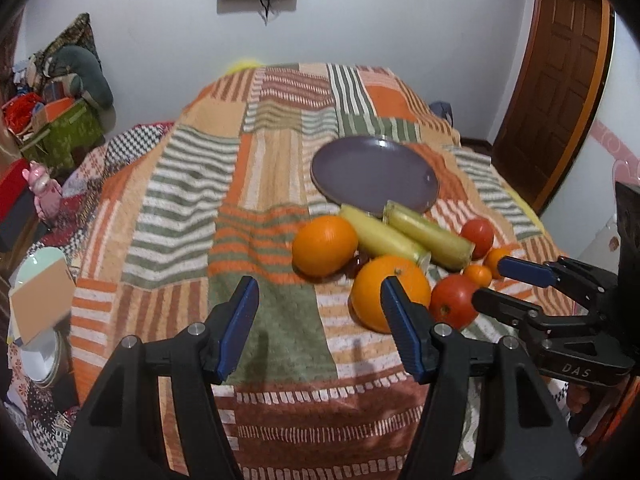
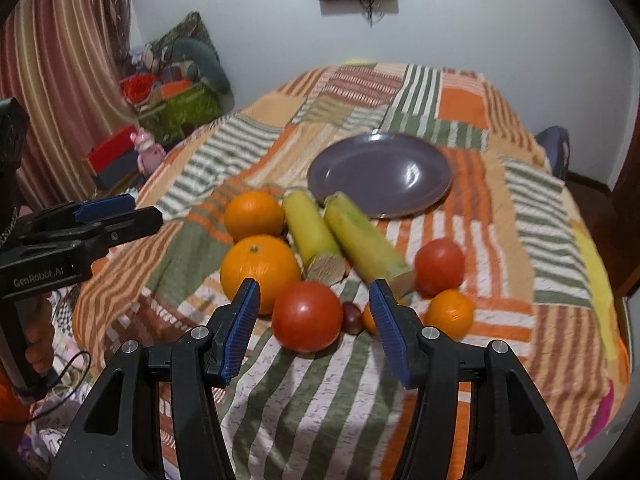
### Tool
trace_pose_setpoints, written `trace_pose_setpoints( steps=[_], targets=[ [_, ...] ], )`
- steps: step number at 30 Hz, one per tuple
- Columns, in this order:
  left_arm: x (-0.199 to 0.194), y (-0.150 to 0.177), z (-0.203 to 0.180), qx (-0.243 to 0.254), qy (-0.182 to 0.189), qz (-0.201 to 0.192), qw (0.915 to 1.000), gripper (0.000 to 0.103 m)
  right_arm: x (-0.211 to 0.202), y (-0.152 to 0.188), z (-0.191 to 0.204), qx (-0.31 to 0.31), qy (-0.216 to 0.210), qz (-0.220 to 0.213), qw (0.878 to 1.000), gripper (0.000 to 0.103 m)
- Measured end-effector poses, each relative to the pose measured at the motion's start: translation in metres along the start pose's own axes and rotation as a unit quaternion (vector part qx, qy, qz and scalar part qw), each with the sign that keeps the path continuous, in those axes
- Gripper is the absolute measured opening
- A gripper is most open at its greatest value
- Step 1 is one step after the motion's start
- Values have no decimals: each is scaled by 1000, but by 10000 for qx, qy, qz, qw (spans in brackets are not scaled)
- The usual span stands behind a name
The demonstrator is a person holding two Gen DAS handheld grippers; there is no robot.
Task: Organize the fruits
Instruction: 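Reach the left tool to the large orange while the right tool reaches the tomato, then grasp the large orange with the left tool while the right tool grasps the tomato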
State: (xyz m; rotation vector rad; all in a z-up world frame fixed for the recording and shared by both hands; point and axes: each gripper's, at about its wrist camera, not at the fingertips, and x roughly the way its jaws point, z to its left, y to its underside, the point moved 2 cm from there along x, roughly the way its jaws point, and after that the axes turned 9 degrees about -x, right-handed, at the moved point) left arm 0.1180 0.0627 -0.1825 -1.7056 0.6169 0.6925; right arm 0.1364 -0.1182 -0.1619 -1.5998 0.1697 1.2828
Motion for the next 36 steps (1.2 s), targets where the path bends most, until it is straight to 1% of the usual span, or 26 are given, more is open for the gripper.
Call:
trace_pose_setpoints(
  steps=[3, 8, 13, 17, 19, 25, 32, 36],
  targets=[
    [10, 6, 1, -14, 36, 181, 9998, 63, 9, 3, 4, -67, -144, 150, 9998, 53],
    [28, 14, -1, -57, 131, 506, 9986, 65, 21, 6, 4, -81, -128, 354, 9993, 53],
    [39, 18, -6, -2, 141, 705, 9974, 71, 29, 9, 0, -23, -172, 480, 9987, 47],
    [43, 19, -14, 92, 137, 774, 9969, 80, 33, 9, -3, 39, -295, 527, 9982, 46],
    [45, 19, -17, 159, 140, 785, 9967, 81, 35, 9, -5, 62, -344, 526, 9980, 46],
    [51, 17, -31, 386, 125, 839, 9956, 81, 25, 8, -11, 349, -519, 345, 9974, 45],
    [64, 12, -46, 558, 198, 906, 9941, 81, 0, -2, -19, 382, -409, -13, 9984, 45],
    [78, 10, -55, 597, 241, 1012, 9928, 81, -9, -4, -25, 368, -189, -140, 9990, 45]
  ],
)
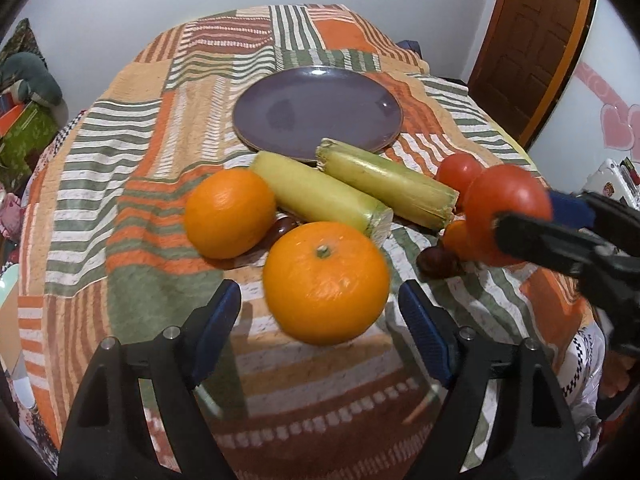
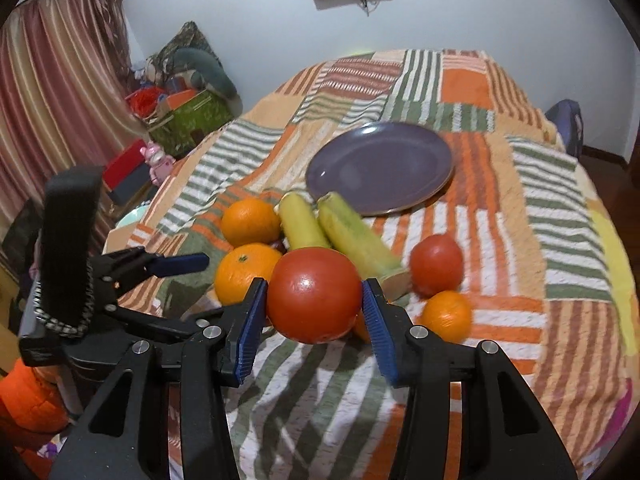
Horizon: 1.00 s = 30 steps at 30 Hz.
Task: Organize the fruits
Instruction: 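Grasp the large orange with the left tool while the right tool grasps the tomato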
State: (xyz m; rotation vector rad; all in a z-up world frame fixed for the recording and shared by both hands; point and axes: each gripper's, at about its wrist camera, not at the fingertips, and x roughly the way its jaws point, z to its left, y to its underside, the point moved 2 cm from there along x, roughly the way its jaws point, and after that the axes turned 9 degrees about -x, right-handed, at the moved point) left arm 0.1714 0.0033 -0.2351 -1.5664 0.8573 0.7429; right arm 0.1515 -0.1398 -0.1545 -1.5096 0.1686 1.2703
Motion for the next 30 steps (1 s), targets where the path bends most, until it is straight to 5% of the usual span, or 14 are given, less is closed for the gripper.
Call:
trace_pose_setpoints(
  steps=[7, 16, 30],
  targets=[
    [12, -8, -1, -151, 47, 6, 9999, 71, -3, -2, -12, 128, 113, -41, 9998, 45],
    [-3, -11, 3, -276, 121, -49, 9995, 70, -5, -1, -21, 236, 153, -65, 9996, 45],
    [-67, -60, 7, -223, 168, -1064, 9939, 70, -22, -38, -38, 113, 429, -538, 9976, 45]
  ],
)
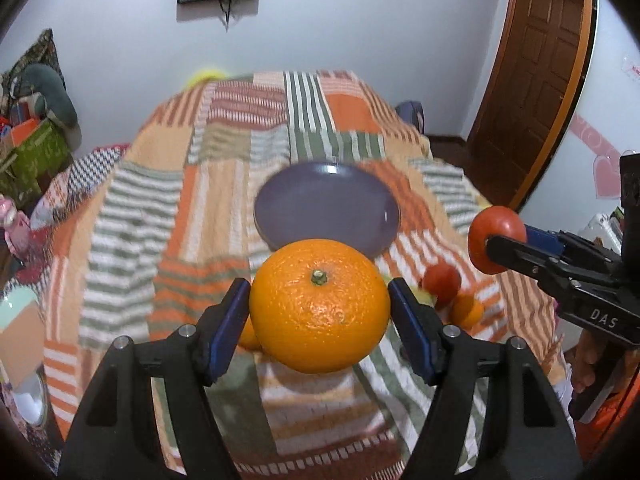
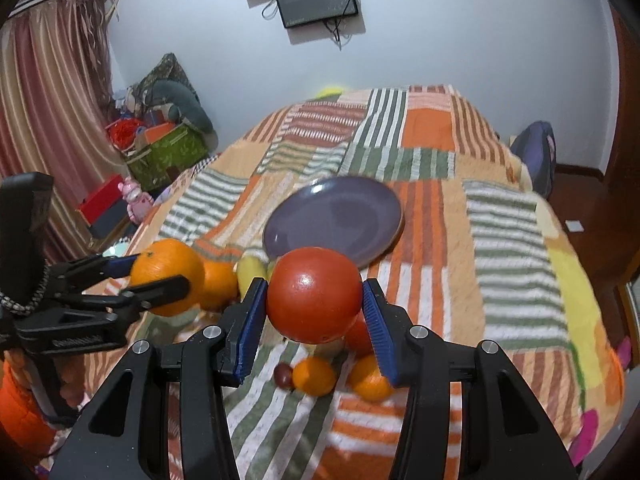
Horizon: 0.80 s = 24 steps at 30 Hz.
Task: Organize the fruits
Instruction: 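Grasp the large orange with the left tool while the right tool grasps the tomato, then lower the orange onto the purple plate while the right tool places the tomato beside it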
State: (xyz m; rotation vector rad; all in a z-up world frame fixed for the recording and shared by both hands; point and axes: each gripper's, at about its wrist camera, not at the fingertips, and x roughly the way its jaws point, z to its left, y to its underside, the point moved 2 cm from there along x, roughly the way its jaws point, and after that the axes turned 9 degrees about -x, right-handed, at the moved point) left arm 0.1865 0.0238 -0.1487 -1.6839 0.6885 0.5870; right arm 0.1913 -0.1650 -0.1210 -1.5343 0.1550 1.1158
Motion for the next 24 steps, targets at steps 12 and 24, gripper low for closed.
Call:
trace_pose_setpoints(
  steps=[12, 24],
  targets=[
    [0, -57, -4, 79, 51, -535, 9985, 70, 0, -51, -11, -342, 258, -560, 9975, 45],
    [46, -102, 0, 101, -47, -503, 9987, 70, 41, -81, -25, -597, 468, -573, 9955, 45]
  ],
)
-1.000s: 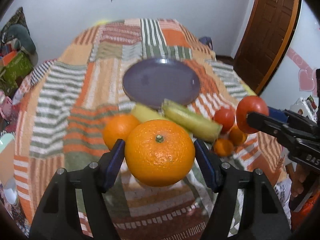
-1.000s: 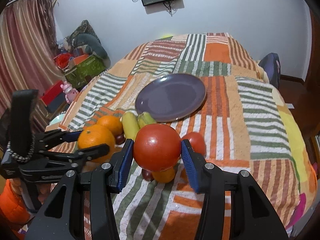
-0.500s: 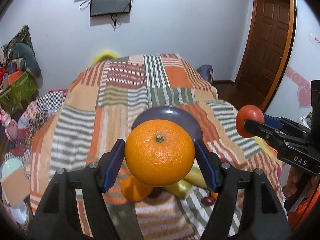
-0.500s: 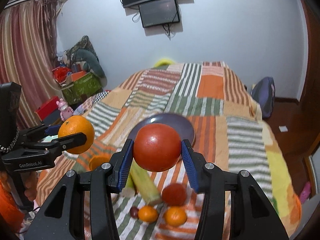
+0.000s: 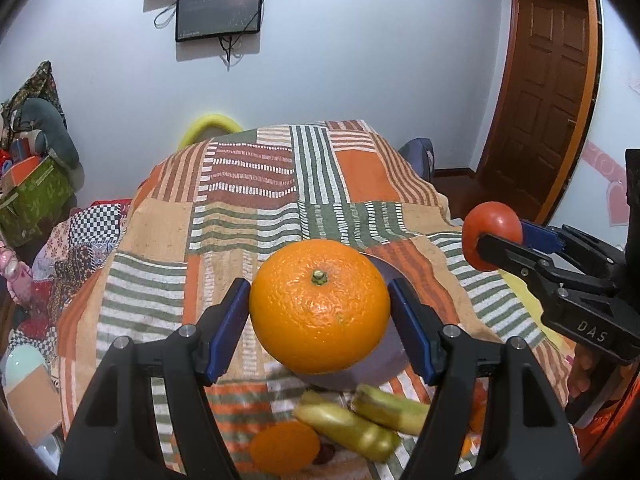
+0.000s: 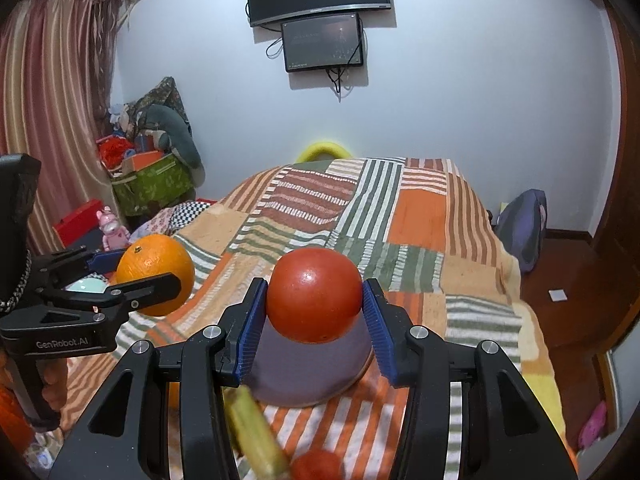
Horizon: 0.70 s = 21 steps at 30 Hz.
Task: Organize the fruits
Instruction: 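Lower the orange onto the purple plate while the right tool places the tomato beside it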
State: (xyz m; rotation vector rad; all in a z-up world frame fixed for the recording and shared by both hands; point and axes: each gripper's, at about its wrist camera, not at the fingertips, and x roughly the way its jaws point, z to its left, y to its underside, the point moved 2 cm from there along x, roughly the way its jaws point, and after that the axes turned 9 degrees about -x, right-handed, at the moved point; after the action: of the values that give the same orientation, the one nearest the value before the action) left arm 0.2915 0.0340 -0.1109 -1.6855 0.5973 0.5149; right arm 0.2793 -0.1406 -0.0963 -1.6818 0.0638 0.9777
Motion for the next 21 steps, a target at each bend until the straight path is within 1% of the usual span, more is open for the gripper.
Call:
trace_pose_setpoints(
  steps=[10, 18, 21],
  targets=[
    [60, -12, 11, -63, -108, 397, 9991, 70, 49, 0, -12, -37, -3, 329, 9995, 45],
    [115, -14, 25, -242, -88, 918, 9954, 70, 90, 8, -14, -112, -84, 727, 9973, 45],
    [135, -11, 28, -158, -203, 1090, 9937, 70, 104, 11, -15, -156, -130, 890, 9958, 45]
  ],
)
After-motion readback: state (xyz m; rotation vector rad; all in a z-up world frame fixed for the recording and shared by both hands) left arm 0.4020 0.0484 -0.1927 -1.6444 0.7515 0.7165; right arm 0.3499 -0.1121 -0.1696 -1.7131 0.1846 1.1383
